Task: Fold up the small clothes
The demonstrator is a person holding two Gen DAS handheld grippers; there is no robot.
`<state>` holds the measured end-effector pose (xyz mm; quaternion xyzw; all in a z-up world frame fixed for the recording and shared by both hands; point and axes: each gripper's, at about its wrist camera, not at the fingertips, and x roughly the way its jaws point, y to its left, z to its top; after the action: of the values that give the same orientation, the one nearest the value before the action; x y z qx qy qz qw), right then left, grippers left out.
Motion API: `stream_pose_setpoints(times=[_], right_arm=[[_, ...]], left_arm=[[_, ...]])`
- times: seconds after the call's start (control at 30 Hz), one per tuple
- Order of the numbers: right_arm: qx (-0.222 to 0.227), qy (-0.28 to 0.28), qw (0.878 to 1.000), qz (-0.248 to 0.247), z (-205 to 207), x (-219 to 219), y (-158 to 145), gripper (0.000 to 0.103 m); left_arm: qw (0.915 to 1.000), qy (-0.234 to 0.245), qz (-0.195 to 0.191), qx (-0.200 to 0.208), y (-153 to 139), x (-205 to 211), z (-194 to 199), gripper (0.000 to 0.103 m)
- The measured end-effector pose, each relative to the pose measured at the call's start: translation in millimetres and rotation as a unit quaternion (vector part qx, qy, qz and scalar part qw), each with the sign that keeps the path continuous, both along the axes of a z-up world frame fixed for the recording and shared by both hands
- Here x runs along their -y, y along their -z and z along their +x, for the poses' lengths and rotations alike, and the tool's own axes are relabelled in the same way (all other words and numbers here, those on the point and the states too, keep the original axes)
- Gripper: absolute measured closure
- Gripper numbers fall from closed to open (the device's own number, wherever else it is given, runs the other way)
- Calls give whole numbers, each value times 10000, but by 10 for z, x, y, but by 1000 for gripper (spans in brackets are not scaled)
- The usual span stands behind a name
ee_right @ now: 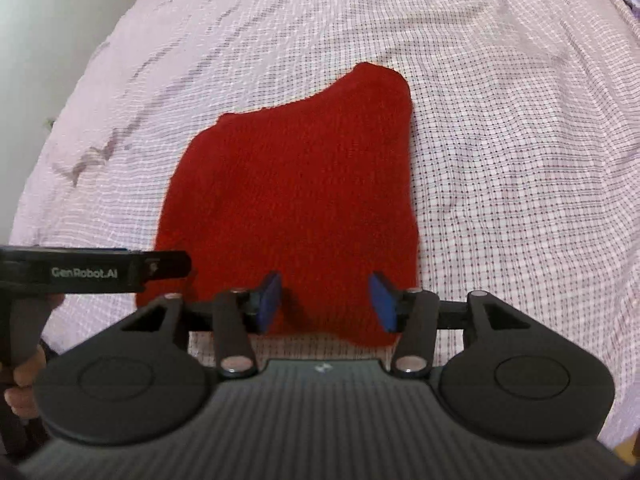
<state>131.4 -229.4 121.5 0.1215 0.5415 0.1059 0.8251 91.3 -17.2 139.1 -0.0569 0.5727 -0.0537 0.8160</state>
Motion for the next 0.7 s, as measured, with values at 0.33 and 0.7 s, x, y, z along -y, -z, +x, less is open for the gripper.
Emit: stream_pose_setpoints(times=[0.33,0.7], right_arm=[[197,71,9994,-266,-282,100,-274,38],[172,156,9994,-260,-398,45,-195,38]], left_arm=[[9998,152,-102,50,-186,312,-238,5],[9992,108,381,-47,-64,369,-335,5]])
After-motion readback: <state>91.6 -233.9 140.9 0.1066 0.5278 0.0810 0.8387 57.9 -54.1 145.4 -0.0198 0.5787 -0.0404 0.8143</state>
